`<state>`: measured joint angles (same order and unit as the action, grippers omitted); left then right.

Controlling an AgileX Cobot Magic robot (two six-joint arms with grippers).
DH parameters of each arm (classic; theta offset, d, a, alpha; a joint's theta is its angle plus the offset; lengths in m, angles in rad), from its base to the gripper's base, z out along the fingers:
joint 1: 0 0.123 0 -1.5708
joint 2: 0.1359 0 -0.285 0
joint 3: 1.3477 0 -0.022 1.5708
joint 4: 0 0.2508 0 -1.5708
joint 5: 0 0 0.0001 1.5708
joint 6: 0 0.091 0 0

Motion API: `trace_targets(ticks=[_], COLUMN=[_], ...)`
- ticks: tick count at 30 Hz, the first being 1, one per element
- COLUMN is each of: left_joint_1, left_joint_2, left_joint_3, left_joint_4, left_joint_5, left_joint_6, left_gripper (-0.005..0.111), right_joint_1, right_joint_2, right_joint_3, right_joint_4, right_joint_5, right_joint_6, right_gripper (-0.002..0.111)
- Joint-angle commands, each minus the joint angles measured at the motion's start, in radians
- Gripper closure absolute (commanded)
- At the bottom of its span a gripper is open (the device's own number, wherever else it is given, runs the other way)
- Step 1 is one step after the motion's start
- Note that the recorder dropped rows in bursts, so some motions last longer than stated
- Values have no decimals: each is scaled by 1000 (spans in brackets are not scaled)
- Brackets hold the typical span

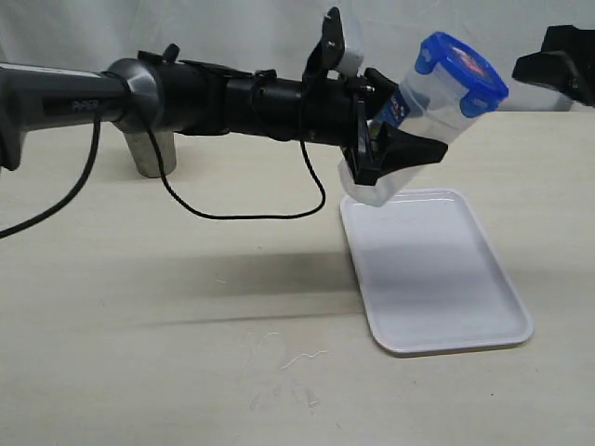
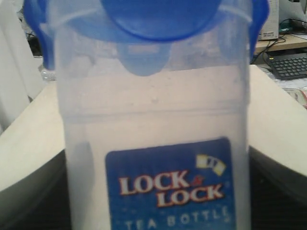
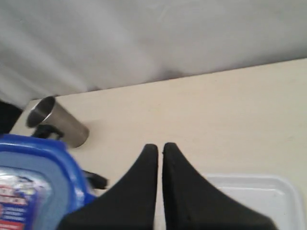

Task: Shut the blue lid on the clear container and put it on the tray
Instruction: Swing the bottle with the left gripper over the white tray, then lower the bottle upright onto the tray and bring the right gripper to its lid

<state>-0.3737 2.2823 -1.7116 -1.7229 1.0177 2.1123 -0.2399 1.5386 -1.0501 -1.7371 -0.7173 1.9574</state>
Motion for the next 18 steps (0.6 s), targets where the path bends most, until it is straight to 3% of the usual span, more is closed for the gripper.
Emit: trace_targets(ticks=[1, 10, 18], left_joint_1=[-33, -55, -74], left_joint_2=[37, 44, 160], left_joint_3=[-37, -37, -37], left_joint_4=[-21, -21, -21], left_joint_5=[-2, -151, -194], left_joint_6=[32, 32, 30], left_gripper=[107, 107, 107], right_joint_1=[21, 78, 75], right_joint_2=[35, 27, -43], right_joint_3=[-2, -2, -2], right_joint_4=[-7, -7, -7], right_joint_5=[-165, -162, 148], right_joint_6=[16, 13, -26], right_gripper=[104, 104, 104])
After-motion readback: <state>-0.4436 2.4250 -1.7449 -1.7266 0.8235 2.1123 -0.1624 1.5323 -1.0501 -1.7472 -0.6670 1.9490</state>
